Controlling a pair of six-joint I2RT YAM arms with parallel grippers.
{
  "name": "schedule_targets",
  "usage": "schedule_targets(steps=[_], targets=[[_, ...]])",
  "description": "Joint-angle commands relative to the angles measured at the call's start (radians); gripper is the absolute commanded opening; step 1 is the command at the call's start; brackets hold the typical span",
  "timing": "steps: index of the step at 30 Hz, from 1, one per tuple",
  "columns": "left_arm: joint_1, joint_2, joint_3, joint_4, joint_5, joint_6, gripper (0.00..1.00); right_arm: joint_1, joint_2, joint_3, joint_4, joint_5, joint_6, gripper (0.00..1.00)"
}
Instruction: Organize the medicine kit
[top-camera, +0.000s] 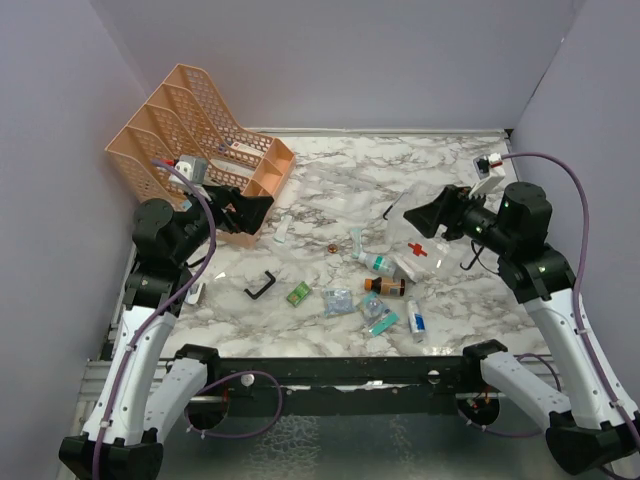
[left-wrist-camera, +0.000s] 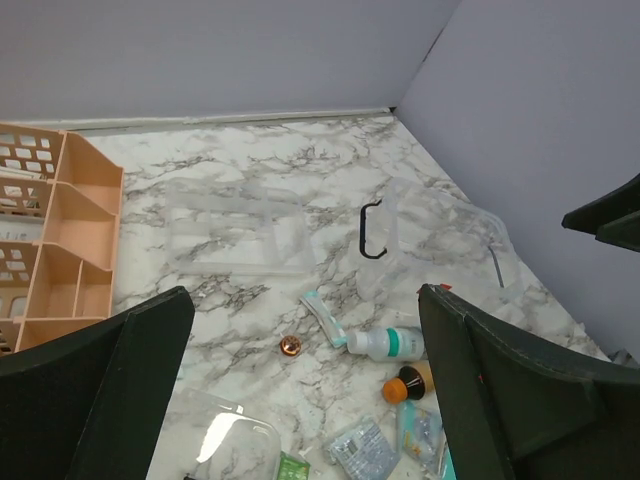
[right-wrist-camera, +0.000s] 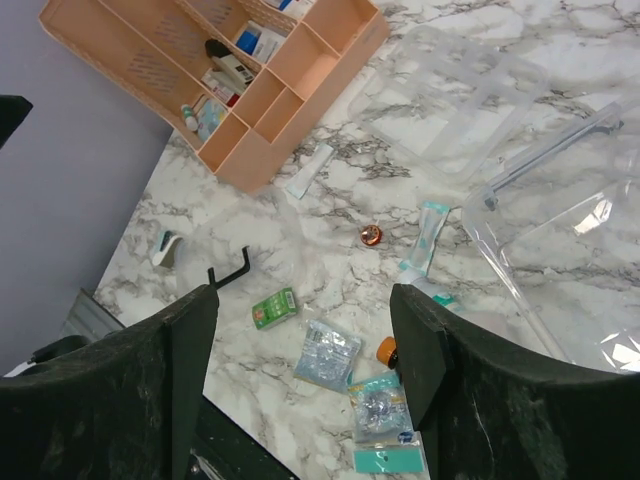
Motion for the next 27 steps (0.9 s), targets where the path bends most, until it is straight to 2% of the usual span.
schedule_targets(steps=[1, 4, 7, 12, 16, 19, 24, 27], targets=[[-0.010, -0.016, -0.018, 0.055, 0.065, 0.015, 0.99, -0.006, 0.001, -0.020, -0.012, 0.048, 0.026, 0.70], [-0.021, -0.016, -0.062, 0.116, 0.161, -0.002, 0.99, -0.006, -0.010, -0.056, 0.023, 0.057, 0.049, 0.70], [-0.056, -0.007, -0.120, 0.257, 0.262, -0.041, 0.99, -0.006, 0.008, -0.059, 0.033, -0.014, 0.004, 0.70], [-0.071, 0.014, -0.179, 0.366, 0.308, -0.121, 0.99, -0.006, 0.077, -0.059, 0.020, -0.175, -0.081, 0.65], [-0.086, 0.020, -0.211, 0.379, 0.306, -0.141, 0.99, 0.012, 0.089, -0.106, 0.054, -0.213, -0.090, 0.60], [-0.113, 0.037, -0.231, 0.379, 0.296, -0.151, 0.99, 0.091, 0.109, -0.118, 0.051, -0.127, -0.087, 0.59], [-0.175, 0.072, -0.278, 0.388, 0.206, -0.189, 0.99, 0.310, 0.197, -0.098, -0.011, 0.144, -0.072, 0.58], [-0.195, 0.084, -0.299, 0.394, 0.156, -0.213, 0.99, 0.364, 0.234, -0.099, -0.027, 0.195, -0.073, 0.55]])
